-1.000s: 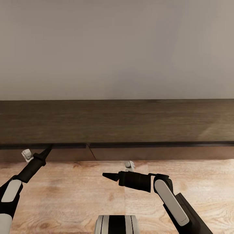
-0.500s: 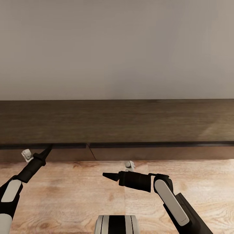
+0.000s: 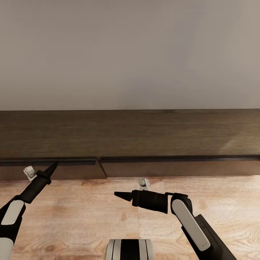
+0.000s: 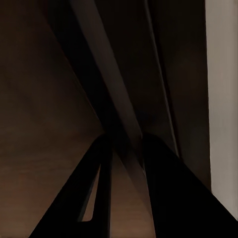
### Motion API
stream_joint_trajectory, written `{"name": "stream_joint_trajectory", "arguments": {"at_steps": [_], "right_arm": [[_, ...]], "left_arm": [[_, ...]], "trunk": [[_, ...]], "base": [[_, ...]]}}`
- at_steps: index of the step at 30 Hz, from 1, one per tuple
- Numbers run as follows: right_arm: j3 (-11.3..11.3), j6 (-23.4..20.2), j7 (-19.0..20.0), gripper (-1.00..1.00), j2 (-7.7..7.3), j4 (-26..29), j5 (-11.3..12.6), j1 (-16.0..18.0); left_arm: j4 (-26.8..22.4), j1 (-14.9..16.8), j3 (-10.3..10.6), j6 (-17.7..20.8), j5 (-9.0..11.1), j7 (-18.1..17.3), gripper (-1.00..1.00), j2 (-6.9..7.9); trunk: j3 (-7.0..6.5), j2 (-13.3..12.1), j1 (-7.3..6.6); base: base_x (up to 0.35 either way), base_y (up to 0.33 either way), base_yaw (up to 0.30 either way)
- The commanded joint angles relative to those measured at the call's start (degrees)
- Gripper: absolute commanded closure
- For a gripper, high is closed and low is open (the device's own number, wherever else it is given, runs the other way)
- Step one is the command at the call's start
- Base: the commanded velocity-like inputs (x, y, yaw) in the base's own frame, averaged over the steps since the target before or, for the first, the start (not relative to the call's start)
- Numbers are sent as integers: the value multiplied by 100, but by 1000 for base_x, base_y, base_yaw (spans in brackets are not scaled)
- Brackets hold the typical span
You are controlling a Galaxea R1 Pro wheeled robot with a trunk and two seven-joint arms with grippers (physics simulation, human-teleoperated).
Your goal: Place each of the two pumpkins and all three candles from the living room inside a cabinet in the living room (use any cabinet), then make sure every cabinet is closed, and position the cauldron so it is next to a table in the living room.
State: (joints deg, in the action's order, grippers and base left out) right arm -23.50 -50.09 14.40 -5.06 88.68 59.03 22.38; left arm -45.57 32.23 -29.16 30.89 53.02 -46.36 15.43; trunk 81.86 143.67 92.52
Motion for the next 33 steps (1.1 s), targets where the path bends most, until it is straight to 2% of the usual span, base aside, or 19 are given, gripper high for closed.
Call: {"name": "stream_joint_trajectory", "arguments": {"at_steps": [1, 33], "right_arm": [[0, -10, 35, -100, -3, 1, -32, 3], [12, -4, 19, -100, -4, 1, -32, 12]], "left_arm": [[13, 3, -55, -47, -20, 48, 100, 4], [13, 3, -55, -48, -20, 48, 100, 4]], "trunk": [[4, 1, 0], [4, 1, 0]], "base": [[-2, 0, 0], [-31, 0, 0]]}}
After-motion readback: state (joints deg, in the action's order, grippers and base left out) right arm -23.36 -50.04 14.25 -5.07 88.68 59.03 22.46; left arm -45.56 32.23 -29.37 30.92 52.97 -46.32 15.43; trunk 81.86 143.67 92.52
